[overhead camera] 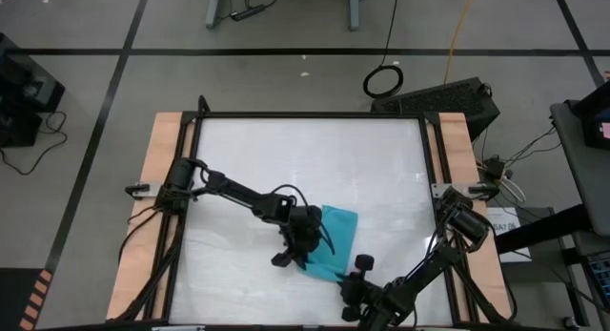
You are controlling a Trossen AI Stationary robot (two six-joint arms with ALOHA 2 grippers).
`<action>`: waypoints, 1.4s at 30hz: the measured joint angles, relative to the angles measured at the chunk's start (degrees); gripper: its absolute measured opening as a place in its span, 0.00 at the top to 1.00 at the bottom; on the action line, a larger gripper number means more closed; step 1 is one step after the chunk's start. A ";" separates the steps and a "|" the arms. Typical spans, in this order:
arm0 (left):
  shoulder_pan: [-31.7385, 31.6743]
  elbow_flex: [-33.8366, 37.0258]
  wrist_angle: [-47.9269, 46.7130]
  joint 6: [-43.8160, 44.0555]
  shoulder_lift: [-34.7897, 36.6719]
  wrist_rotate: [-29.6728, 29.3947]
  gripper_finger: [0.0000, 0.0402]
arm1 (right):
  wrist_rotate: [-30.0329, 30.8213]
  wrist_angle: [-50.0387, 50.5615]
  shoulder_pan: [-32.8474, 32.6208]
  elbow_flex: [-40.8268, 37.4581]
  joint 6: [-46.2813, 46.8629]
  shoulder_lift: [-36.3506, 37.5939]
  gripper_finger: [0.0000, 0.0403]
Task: Roll towel
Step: Roll the blue microfiber cloth
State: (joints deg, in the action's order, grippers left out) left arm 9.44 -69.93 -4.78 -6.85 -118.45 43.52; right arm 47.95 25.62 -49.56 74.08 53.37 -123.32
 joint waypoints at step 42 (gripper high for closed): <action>15.74 -1.61 2.76 -32.67 4.55 -43.14 0.51 | -0.30 3.29 -5.03 -0.13 32.57 0.41 0.97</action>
State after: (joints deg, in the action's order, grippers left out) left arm 25.18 -71.54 -2.02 -39.53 -113.91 0.38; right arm 47.65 28.91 -54.59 73.96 85.94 -122.91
